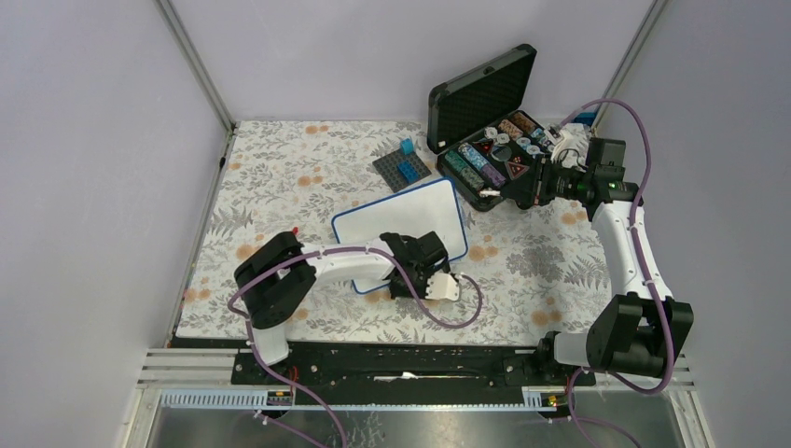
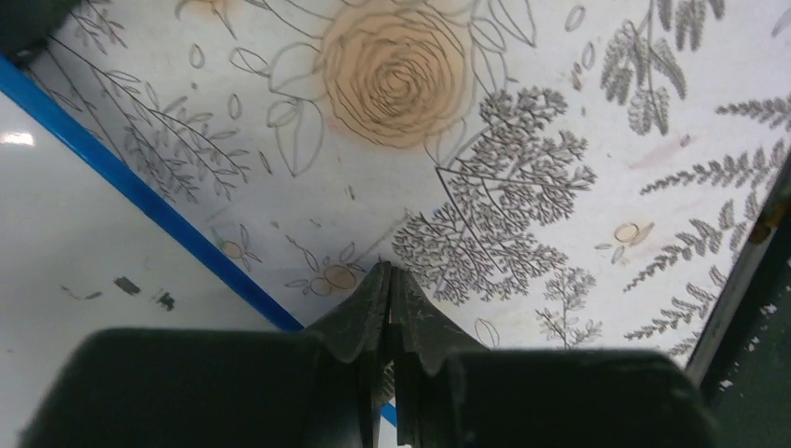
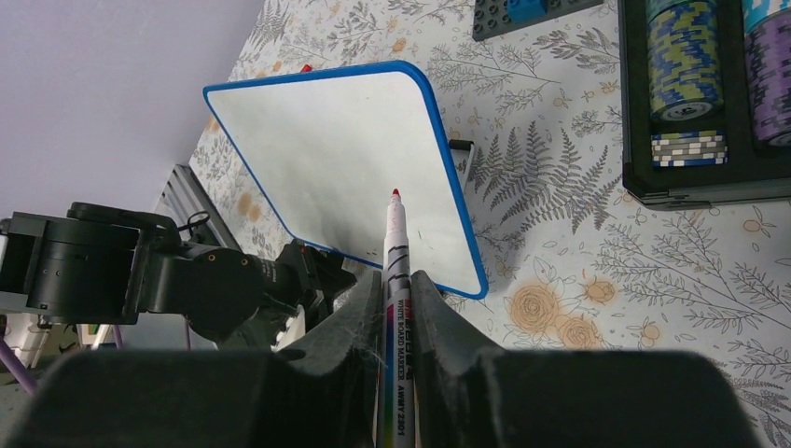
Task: Write a sentence on the whiteboard
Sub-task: Adjust the whiteboard at the center of the board, then hold the whiteboard on the whiteboard stand.
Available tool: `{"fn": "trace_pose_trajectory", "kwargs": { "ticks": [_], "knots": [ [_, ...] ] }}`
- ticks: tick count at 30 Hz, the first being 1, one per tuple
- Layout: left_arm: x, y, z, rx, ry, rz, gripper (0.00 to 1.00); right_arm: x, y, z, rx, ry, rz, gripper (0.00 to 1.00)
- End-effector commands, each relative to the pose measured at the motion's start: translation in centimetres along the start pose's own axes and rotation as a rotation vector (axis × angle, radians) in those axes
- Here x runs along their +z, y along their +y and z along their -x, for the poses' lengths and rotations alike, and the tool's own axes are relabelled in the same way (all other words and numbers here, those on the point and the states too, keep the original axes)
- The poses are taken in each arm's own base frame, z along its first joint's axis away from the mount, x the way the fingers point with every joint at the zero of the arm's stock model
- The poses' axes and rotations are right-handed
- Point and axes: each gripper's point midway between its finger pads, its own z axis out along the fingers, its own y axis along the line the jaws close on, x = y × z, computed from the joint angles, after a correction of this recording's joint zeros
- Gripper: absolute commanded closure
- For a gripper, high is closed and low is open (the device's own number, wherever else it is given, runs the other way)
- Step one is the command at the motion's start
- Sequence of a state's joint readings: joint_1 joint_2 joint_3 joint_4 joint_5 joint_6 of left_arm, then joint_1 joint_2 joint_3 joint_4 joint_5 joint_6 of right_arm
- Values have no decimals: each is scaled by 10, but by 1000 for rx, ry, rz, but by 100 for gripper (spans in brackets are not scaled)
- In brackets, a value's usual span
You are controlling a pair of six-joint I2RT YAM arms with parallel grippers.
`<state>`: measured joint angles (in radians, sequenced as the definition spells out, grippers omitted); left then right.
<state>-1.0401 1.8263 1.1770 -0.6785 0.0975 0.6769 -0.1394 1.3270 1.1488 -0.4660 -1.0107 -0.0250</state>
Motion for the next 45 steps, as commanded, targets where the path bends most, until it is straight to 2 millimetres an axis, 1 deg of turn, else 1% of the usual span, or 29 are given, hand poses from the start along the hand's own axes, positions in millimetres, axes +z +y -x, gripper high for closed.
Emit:
{"fn": "trace_pose_trajectory", "kwargs": {
  "ticks": [1, 5, 10, 13, 15, 17, 21, 22, 23, 25, 26, 28, 29, 30, 32, 34, 36, 37, 39, 40, 42, 45],
  "knots": [
    [-17, -3, -7, 32, 3, 27, 92, -6, 14, 7, -50, -16, 34, 100],
    [-21, -10, -16, 44, 15, 10, 92, -3, 19, 5, -61, -7, 47, 100],
    [-32, -20, -15, 32, -32, -12, 88, 2, 27, 3, -87, 6, 57, 100],
    [-38, -26, -22, 45, -41, -19, 87, 4, 32, 5, -98, 9, 73, 100],
    [-44, -29, -22, 57, -62, -17, 83, 5, 37, 6, -110, 11, 84, 100],
    [-55, -33, -13, 63, -122, -23, 74, 8, 42, 6, -123, 15, 92, 100],
    [-89, -44, 11, 39, -322, -65, 54, 14, 55, 9, -148, 11, 123, 100],
    [-100, -44, 15, 7, -376, -76, 49, 14, 56, 11, -151, 5, 130, 100],
    [-110, -42, 19, -28, -426, -90, 45, 19, 65, 9, -167, 12, 154, 100],
    [-134, -33, 22, -110, -525, -98, 40, 22, 75, 13, -171, 8, 181, 100],
    [-153, -24, 25, -151, -593, -82, 38, 24, 80, 16, -181, 2, 194, 100],
    [-192, 1, 21, -296, -738, -48, 35, 30, 90, 20, -206, 1, 216, 100],
    [-214, 17, 14, -377, -822, -16, 35, 34, 97, 21, -223, 3, 224, 100],
    [-233, 27, 6, -445, -896, 12, 34, 38, 104, 22, -241, 10, 237, 100],
    [-259, 48, -20, -574, -962, 146, 30, 50, 119, 20, -279, 15, 266, 100],
    [-273, 62, -47, -695, -989, 255, 23, 64, 132, 16, -317, 27, 278, 100],
    [-283, 67, -69, -789, -1052, 282, 16, 80, 143, 11, -367, 48, 283, 100],
    [-288, 68, -79, -831, -1087, 276, 14, 88, 146, 8, -393, 56, 278, 100],
    [-289, 72, -96, -899, -1127, 249, 14, 105, 151, 0, -470, 73, 260, 100],
    [-287, 75, -102, -920, -1133, 231, 15, 113, 154, -6, -510, 82, 247, 100],
    [-281, 79, -109, -964, -1140, 175, 19, 129, 163, -20, -585, 104, 237, 100],
    [-269, 85, -113, -1003, -1134, 64, 27, 148, 169, -32, -645, 120, 226, 100]
  ]
}}
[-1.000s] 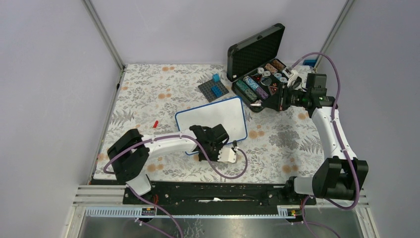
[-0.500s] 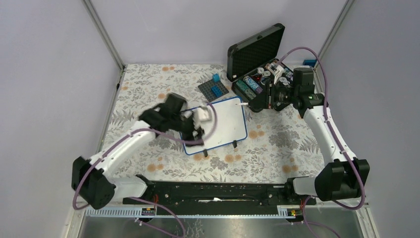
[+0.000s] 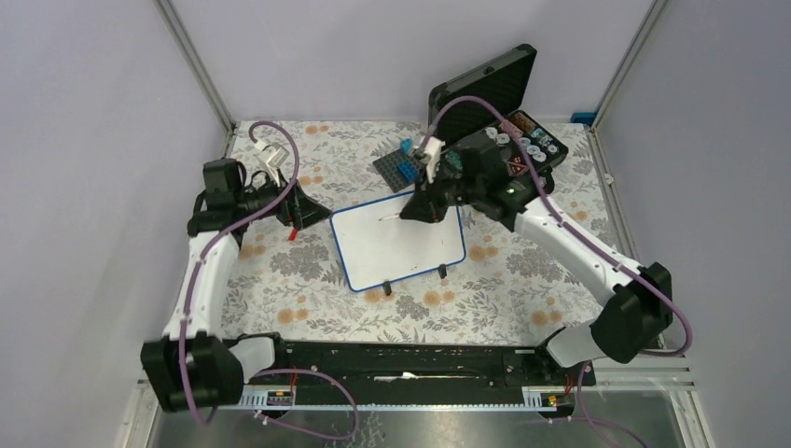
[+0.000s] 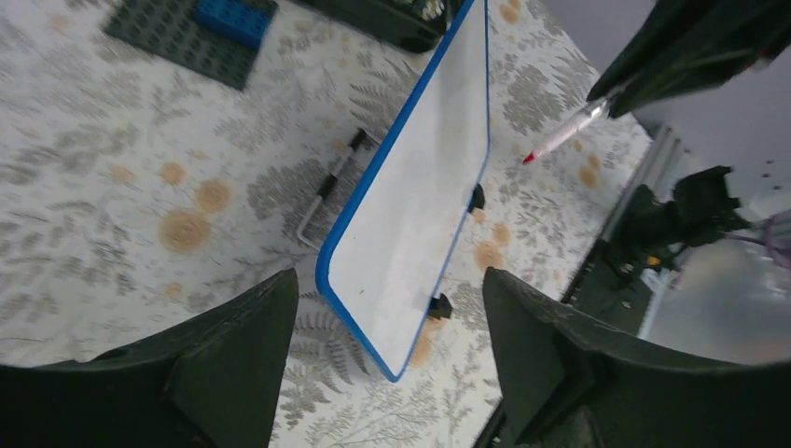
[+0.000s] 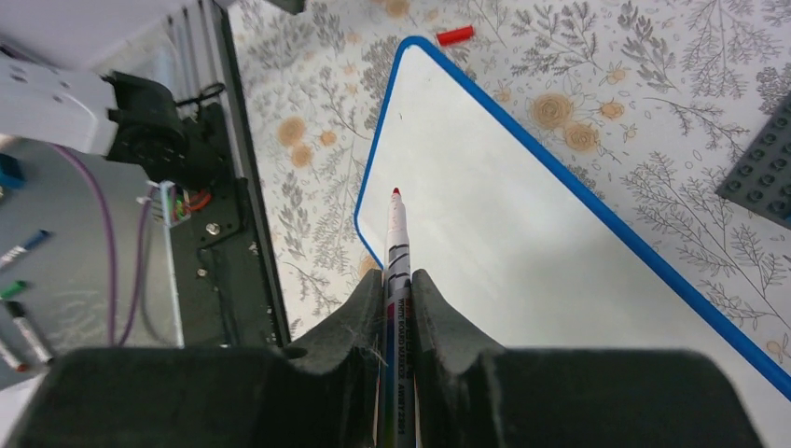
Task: Write a sentence on the whiteboard
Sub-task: Hold the whiteboard on the whiteboard stand.
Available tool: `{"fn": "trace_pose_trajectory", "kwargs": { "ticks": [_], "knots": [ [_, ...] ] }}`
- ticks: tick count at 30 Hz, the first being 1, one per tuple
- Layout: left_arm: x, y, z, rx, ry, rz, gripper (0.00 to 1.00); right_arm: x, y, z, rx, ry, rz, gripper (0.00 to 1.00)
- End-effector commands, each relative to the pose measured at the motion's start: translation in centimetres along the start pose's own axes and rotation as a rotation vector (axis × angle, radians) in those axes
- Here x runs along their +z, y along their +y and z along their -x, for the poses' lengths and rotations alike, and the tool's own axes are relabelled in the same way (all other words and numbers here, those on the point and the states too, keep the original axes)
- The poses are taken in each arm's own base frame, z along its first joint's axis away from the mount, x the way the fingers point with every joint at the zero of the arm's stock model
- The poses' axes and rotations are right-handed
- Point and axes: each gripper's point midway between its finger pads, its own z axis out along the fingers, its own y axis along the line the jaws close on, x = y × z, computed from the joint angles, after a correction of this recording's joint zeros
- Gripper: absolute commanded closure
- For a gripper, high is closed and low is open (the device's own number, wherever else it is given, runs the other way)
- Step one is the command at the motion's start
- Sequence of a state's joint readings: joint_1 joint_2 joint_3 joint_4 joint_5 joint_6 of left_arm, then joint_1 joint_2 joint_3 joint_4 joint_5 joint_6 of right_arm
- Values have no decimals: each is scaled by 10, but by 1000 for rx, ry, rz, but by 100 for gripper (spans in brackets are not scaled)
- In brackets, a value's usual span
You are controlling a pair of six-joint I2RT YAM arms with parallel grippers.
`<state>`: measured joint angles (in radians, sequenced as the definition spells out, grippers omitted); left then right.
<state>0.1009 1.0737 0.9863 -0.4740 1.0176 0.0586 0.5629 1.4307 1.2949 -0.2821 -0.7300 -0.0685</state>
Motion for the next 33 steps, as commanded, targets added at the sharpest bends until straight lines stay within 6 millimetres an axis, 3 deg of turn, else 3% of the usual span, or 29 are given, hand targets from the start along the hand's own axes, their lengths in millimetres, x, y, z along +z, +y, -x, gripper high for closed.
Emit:
{"fn": "trace_pose_trajectory", "kwargs": {
  "ticks": [1, 4, 10, 20, 27, 33],
  "knots": [
    [9, -4, -5, -113, 43, -158, 32, 28, -1, 14, -192, -6, -74, 100],
    [15, 12, -12, -142, 79, -158, 39, 45, 11, 10, -242, 32, -48, 100],
    [21, 27, -29, -159, 97, -194, 43, 65, 22, 19, -283, 39, -35, 100],
    [23, 20, -35, -190, 88, -296, 57, 88, 28, 25, -328, 87, -68, 100],
    [29, 25, -37, -231, 85, -329, 73, 101, 31, 12, -334, 120, -63, 100],
    [29, 26, -37, -222, 86, -324, 75, 104, 37, 15, -327, 112, -53, 100]
  ]
}}
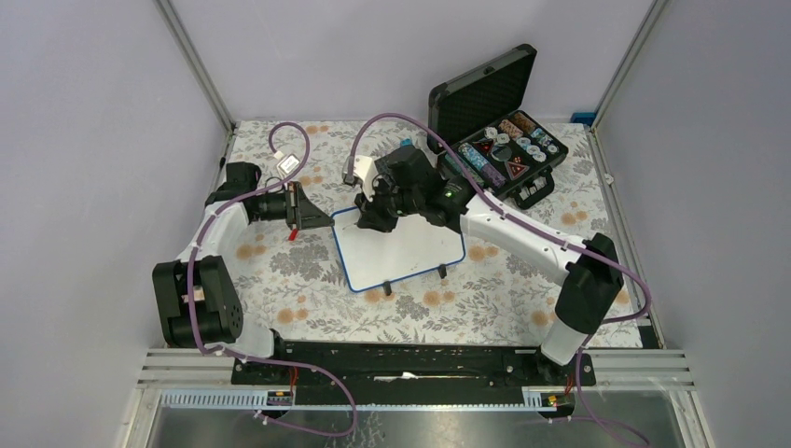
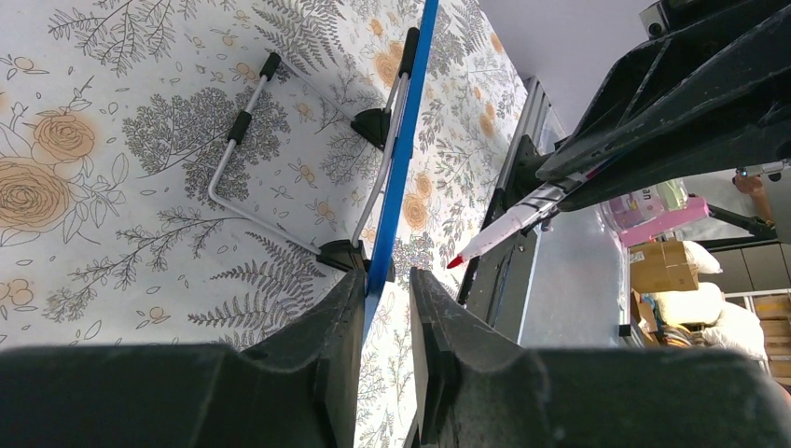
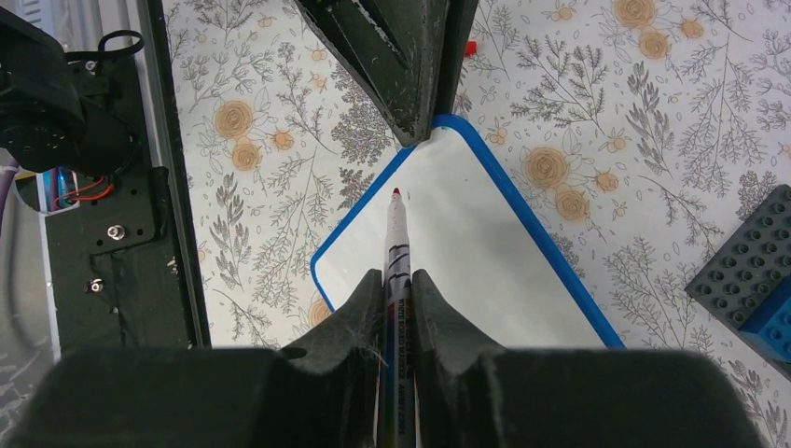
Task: Write a sentence on the whiteboard
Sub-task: Hold the whiteboard on the whiteboard stand, then write a sentence on the whiteboard.
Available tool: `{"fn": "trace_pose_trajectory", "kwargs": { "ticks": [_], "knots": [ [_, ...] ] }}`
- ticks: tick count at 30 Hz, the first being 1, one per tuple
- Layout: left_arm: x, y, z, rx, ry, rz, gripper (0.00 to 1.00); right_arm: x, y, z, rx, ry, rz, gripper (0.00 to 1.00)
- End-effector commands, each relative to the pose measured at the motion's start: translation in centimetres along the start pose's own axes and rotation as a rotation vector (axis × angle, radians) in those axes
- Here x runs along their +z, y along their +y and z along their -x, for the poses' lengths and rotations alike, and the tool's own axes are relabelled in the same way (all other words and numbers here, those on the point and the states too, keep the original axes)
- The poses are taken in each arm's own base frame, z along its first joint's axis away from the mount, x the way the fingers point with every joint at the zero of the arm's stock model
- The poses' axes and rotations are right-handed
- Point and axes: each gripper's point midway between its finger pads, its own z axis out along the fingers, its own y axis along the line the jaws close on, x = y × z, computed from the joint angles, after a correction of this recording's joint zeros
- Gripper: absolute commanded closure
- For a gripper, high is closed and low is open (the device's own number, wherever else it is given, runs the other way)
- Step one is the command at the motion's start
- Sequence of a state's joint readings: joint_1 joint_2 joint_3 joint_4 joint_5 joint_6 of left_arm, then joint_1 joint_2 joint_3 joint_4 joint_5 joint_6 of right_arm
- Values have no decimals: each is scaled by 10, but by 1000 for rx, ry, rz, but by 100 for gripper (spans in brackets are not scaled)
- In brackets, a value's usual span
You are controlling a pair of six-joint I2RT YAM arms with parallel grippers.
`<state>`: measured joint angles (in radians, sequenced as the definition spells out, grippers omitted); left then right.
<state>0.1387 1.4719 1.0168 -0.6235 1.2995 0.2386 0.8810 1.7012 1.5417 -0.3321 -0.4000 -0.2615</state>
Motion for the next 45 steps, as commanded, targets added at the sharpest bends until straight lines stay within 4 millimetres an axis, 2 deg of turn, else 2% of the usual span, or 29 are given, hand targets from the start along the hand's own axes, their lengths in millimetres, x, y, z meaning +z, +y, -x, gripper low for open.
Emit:
{"fn": "trace_pose_trajectory", "kwargs": {
  "ticks": [1, 5, 17, 34, 45],
  "knots": [
    [-2, -11, 18, 96, -35, -52, 75, -3, 0, 23, -29, -44, -21, 100],
    [0, -10, 17, 92, -29, -57, 79, 0, -2, 22, -30, -38, -27, 100],
    [3, -6, 17, 90, -20, -48, 100, 6, -10, 26, -36, -37, -50, 100],
    [2, -5, 15, 135, -15, -23, 100, 12, -18, 25, -42, -25, -74, 100],
    [3, -4, 14, 137, -12, -18, 100, 16, -19, 13, -44, 3, -77, 100]
  ]
}}
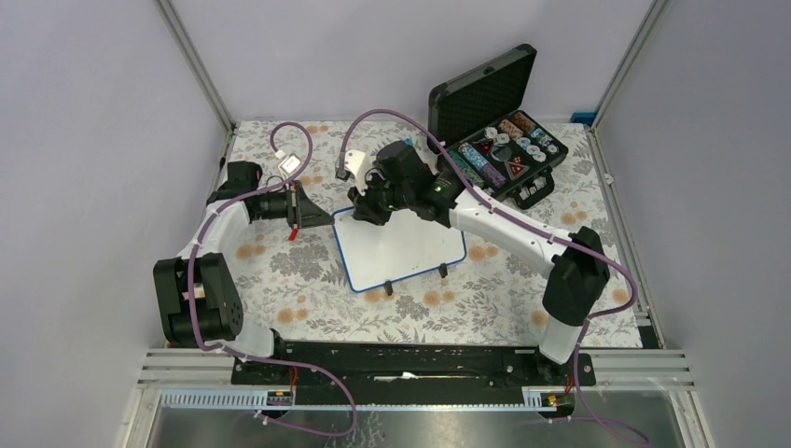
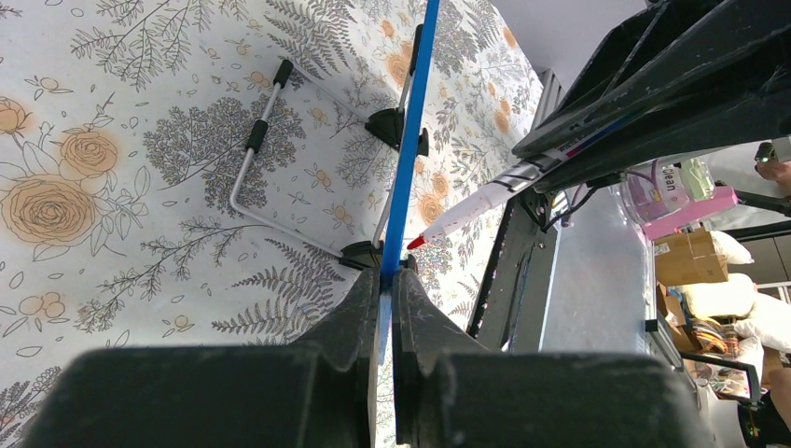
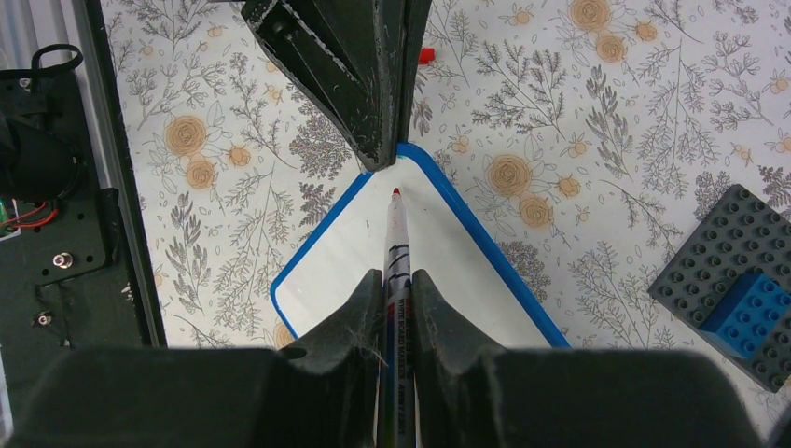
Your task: Write a sentence on the whiteboard
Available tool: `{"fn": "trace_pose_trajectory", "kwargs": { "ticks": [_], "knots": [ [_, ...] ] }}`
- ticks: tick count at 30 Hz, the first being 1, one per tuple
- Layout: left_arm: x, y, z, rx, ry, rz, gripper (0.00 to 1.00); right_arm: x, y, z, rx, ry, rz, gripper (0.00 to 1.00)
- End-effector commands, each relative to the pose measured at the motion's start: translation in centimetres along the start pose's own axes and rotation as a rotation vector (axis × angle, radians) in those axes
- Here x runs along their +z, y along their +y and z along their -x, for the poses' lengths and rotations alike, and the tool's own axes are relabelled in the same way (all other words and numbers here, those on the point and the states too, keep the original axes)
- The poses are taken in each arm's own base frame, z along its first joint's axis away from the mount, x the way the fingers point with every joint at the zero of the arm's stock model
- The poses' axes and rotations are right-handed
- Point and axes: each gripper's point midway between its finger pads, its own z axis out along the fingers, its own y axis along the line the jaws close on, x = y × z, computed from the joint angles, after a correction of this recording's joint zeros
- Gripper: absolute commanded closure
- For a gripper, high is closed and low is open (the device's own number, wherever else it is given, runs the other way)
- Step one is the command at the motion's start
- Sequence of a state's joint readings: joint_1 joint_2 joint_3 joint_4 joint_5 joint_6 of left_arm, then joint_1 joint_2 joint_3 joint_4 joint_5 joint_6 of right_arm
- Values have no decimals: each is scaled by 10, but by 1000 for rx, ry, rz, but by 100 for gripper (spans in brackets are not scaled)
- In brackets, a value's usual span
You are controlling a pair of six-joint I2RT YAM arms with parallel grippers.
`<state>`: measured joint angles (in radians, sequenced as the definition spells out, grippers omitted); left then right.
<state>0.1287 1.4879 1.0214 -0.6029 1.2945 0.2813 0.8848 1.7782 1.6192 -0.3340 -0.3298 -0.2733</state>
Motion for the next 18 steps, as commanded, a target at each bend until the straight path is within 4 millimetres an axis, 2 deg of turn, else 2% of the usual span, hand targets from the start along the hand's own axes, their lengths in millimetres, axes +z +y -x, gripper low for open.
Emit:
{"fn": "trace_pose_trajectory", "kwargs": {
  "ticks": [1, 18],
  "knots": [
    [-1, -9, 14, 84, -18, -16, 100, 0, 0, 6, -29, -10, -13, 100],
    [-1, -9, 14, 88, -16, -11, 100, 1, 8, -23, -17, 46, 12, 100]
  ]
}}
